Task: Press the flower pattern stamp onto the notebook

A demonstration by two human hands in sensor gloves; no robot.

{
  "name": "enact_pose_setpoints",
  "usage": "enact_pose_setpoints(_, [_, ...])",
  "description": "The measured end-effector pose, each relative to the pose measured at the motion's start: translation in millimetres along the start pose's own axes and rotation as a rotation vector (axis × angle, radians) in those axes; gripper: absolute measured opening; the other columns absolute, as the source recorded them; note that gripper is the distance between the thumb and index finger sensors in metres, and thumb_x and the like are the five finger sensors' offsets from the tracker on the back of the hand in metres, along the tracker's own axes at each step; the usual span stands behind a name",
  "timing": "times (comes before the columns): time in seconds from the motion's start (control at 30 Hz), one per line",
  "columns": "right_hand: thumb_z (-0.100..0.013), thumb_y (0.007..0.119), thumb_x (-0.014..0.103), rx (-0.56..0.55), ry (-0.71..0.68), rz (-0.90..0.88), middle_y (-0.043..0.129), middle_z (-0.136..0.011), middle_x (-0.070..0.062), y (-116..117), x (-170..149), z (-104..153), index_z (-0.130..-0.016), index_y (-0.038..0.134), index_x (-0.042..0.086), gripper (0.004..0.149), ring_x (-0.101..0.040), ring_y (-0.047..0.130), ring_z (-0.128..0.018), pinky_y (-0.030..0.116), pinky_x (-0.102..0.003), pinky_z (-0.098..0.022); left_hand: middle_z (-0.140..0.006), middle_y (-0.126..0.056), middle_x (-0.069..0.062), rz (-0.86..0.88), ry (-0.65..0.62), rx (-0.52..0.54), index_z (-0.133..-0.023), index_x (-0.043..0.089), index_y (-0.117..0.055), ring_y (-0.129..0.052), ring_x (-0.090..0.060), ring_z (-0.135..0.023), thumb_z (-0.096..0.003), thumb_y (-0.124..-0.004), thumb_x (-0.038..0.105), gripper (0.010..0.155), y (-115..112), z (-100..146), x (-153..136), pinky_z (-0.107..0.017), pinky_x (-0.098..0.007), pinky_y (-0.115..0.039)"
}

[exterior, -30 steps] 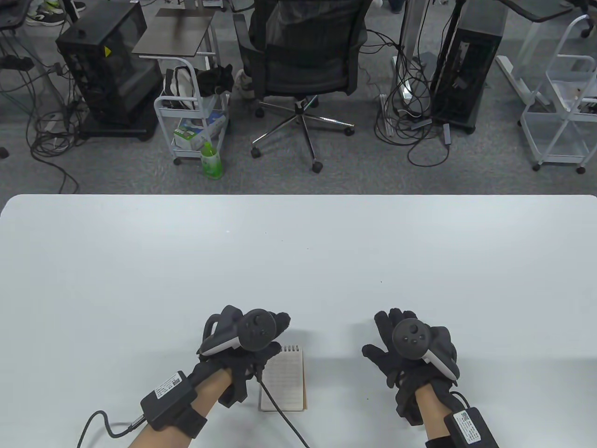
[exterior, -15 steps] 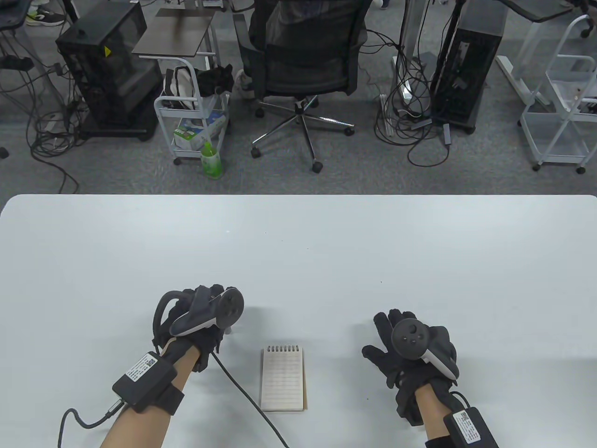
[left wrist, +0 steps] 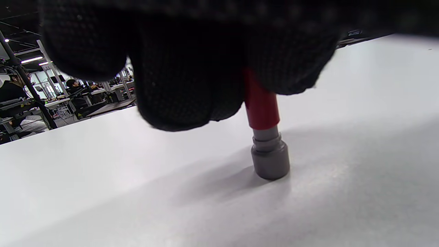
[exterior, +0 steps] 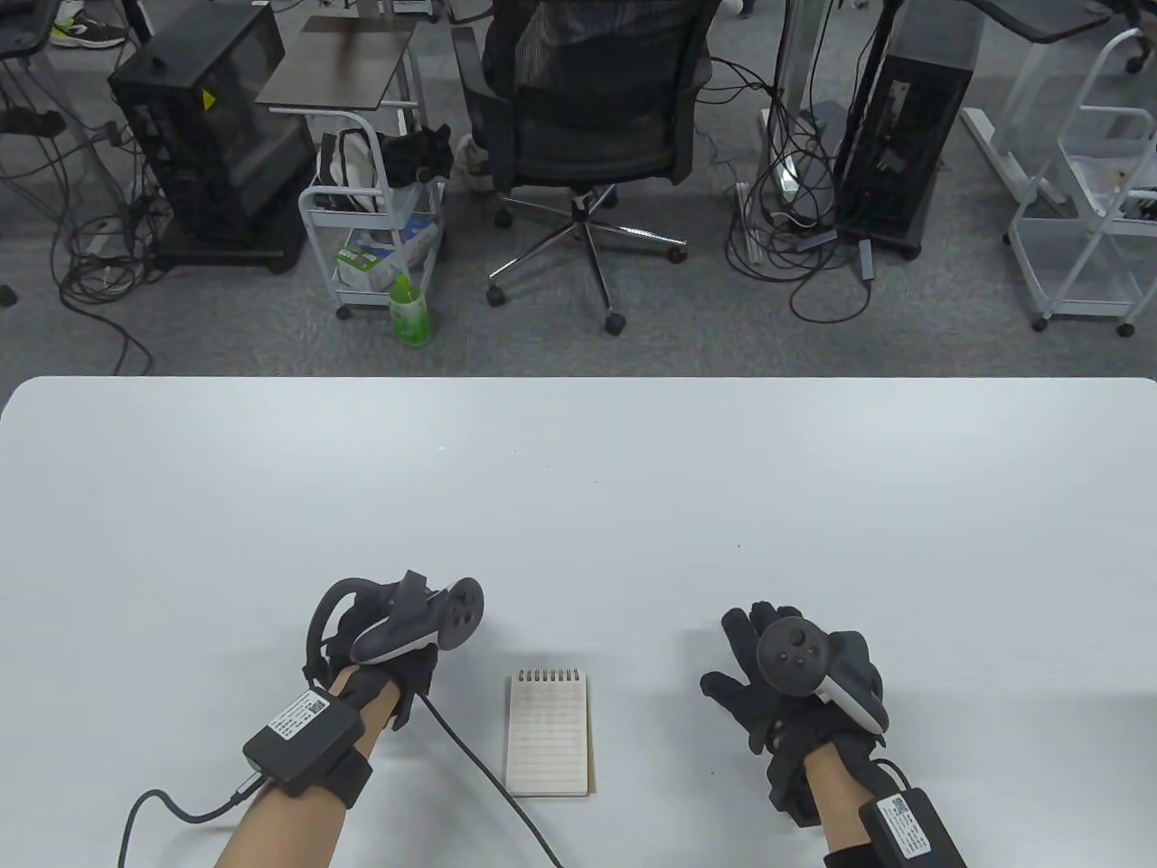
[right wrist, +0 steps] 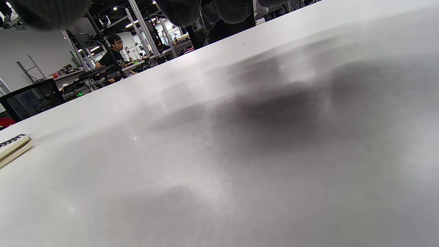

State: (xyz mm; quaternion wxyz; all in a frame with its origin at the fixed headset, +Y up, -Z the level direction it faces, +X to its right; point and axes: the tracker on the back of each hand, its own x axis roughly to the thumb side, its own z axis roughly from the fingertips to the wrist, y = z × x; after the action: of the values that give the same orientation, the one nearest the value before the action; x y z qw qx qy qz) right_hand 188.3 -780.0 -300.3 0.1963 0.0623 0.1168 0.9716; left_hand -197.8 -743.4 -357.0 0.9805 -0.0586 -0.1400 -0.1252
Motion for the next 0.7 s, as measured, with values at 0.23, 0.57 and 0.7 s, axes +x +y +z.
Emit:
enact_pose_setpoints(0.23, [-0.037, 0.067, 0.062, -0.021, -0.013, -0.005, 0.029, -0.109, -0.018, 0.5, 4.8, -0.5, -0.106, 0.041, 0.025, 0.082, -0.049, 0.031, -0.104, 0.027, -0.07, -0.07, -0.069, -0.1, -0.006, 0.136, 0.01, 0.081, -0.077, 0.018, -0.09, -0.107, -0.021, -0.045, -0.037, -0.086, 0.039, 0.045, 4.6, 12.0, -11.6, -0.043, -0.052, -0.085])
enact_pose_setpoints(0.57, [-0.038, 0.072, 0.058, -0.181, -0.074, 0.002, 0.052, -0.102, -0.018, 2.9, 52.4, -5.2, -0.103, 0.053, 0.022, 0.077, -0.046, 0.066, -0.087, 0.064, -0.056, -0.06, -0.069, -0.1, -0.005, 0.688, 0.042, 0.327, -0.078, 0.018, -0.089, -0.107, -0.02, -0.044, -0.038, -0.085, 0.039, 0.046, 8.9, 60.4, -24.3, -0.043, -0.052, -0.085])
enact_pose_setpoints(0.7, [-0.038, 0.074, 0.056, -0.208, -0.112, 0.004, 0.055, -0.102, -0.017, 12.9, 75.0, -4.6, -0.102, 0.055, 0.022, 0.075, -0.045, 0.07, -0.086, 0.066, -0.056, -0.058, -0.069, -0.099, -0.007, 0.889, 0.053, 0.349, -0.079, 0.017, -0.088, -0.107, -0.022, -0.046, -0.0388, -0.084, 0.038, 0.046, 3.3, 68.0, -17.1, -0.05, -0.058, -0.079])
